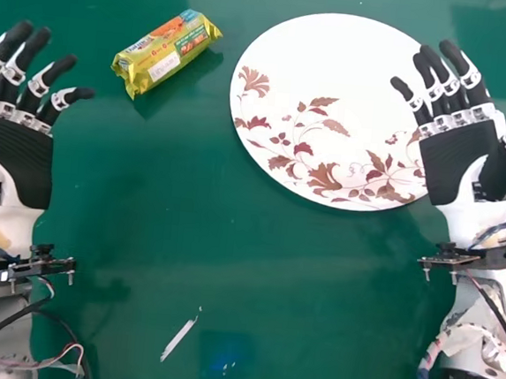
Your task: Pick up biscuit and place it in the plate
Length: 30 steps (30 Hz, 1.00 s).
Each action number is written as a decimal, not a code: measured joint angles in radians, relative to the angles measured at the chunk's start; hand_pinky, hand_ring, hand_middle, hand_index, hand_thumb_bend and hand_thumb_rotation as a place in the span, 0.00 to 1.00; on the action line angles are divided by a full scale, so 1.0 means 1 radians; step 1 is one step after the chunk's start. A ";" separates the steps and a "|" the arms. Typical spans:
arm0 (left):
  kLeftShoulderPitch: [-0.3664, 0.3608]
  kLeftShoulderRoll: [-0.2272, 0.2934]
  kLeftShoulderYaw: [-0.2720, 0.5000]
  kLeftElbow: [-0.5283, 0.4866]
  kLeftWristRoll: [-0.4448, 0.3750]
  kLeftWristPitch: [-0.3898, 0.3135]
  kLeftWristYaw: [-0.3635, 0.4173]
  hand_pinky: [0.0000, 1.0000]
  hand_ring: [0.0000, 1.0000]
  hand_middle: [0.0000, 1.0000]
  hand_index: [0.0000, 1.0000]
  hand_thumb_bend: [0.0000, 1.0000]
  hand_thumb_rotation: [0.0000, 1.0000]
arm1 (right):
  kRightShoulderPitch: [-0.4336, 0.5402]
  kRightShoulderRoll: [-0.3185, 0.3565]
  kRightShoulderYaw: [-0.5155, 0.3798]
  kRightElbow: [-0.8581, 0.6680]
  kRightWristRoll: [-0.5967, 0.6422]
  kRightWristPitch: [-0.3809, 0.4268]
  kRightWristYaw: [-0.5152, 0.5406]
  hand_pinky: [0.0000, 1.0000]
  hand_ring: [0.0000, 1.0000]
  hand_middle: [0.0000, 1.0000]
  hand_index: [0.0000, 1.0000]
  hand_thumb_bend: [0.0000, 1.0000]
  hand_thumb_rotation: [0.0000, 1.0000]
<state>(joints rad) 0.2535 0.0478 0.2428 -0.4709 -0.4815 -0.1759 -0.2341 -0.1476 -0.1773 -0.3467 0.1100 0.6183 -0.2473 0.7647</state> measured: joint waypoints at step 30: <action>-0.102 0.137 0.018 -0.117 0.478 0.071 0.145 0.70 0.86 0.92 0.84 1.00 0.61 | -0.007 0.019 0.008 0.030 0.029 -0.018 0.073 0.89 1.00 1.00 0.93 0.81 0.21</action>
<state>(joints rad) 0.1517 0.1844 0.2606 -0.5877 -0.0037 -0.1045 -0.0890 -0.1551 -0.1588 -0.3391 0.1400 0.6475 -0.2654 0.8376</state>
